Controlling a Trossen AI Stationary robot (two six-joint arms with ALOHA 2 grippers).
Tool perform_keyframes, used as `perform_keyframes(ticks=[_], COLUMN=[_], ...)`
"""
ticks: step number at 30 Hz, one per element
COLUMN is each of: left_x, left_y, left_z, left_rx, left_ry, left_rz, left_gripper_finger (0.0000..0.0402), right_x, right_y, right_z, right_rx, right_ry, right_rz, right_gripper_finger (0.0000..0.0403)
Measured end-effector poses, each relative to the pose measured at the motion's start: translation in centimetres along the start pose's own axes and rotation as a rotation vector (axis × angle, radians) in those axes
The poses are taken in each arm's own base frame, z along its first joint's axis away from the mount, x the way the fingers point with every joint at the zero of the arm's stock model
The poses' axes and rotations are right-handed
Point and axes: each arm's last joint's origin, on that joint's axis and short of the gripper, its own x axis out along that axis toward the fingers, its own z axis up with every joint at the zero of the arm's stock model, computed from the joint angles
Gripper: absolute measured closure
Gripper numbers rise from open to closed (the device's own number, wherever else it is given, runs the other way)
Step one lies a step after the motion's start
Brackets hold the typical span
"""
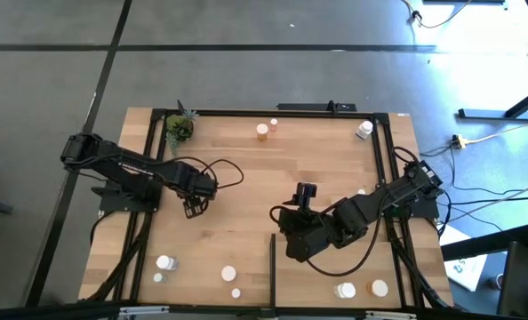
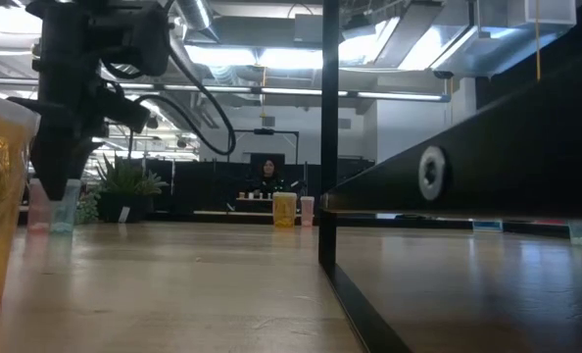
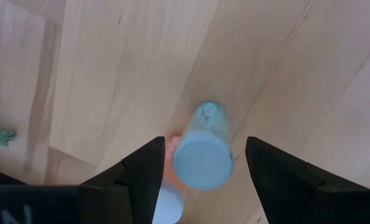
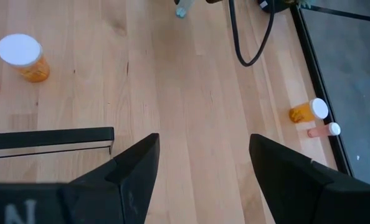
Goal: Pick and place medicine bottles onto shelf by color
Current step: Put the top left blue pill bottle on the shelf
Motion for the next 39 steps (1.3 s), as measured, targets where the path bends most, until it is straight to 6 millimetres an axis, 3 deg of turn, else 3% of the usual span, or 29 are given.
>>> perform_keyframes(ticks=[10, 24, 30, 39], left_x=[0.0, 0.0, -0.1, -3.7], left_y=[0.0, 0.0, -0.1, -0.8], left_z=[0.1, 0.1, 0.2, 2.4], left_rx=[0.004, -0.007, -0.051, -0.064], left_ry=[-0.012, -0.012, -0.022, -0.140], left_rz=[0.000, 0.001, -0.005, -0.075], left_gripper_finger=[0.0197, 0.0297, 0.0308, 0.0308], right_x=[0.0, 0.0, 0.0, 0.0], right_y=[0.0, 0.0, 0.0, 0.0], right_z=[0.0, 0.0, 0.0, 0.0], right_rx=[0.000, -0.002, -0.001, -0.003], right_ry=[0.000, 0.000, 0.000, 0.000], right_rz=[0.000, 0.000, 0.000, 0.000], right_gripper_finger=[0.0153, 0.0153, 0.0153, 0.0153])
